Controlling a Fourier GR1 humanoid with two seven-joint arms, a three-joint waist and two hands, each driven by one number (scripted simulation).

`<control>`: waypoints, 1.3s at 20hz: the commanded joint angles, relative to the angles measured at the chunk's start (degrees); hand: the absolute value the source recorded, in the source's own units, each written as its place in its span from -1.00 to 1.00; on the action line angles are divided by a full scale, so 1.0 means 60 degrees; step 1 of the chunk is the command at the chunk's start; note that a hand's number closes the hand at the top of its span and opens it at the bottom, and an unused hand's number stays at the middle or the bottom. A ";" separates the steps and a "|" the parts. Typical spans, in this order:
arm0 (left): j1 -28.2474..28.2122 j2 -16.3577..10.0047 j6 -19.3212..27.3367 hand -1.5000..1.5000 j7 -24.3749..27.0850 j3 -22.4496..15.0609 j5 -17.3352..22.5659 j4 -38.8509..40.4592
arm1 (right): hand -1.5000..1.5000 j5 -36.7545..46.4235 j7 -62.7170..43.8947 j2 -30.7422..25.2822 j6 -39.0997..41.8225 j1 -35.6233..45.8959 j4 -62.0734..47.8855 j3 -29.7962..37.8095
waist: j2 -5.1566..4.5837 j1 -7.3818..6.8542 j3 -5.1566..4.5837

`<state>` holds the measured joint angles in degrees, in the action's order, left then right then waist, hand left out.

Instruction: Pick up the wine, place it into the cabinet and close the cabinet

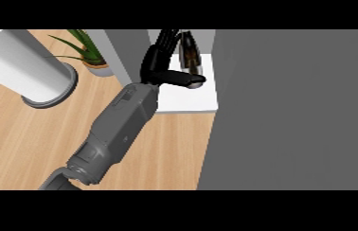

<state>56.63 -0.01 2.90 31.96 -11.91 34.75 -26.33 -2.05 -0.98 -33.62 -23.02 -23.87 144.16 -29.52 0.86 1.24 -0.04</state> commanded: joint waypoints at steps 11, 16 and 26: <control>-0.4094 -0.0104 0.0598 -1.00 -0.0768 -0.1808 0.0096 -0.4492 | -1.00 0.0038 -0.0649 -0.0034 -0.0331 -0.0716 0.2077 -0.0312 | -0.0006 -0.0289 -0.0001; -0.5874 -0.0446 0.0833 -1.00 -0.1091 -0.2412 -0.0004 -0.6680 | -1.00 -0.0402 -0.0693 -0.0594 -0.0037 -0.1167 0.2260 0.0134 | -0.0001 -0.0275 0.0007; -0.7866 -0.1445 0.0044 -1.00 -0.1211 -0.2132 0.0478 -0.8586 | -1.00 -0.0392 -0.0313 -0.0923 0.0524 -0.1000 0.2134 0.0038 | -0.0081 -0.0100 0.0006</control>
<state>12.62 -6.91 5.23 24.96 -25.76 36.35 -75.20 -1.62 -0.02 -37.01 -22.04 -25.60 144.55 -28.60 0.52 0.15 -0.04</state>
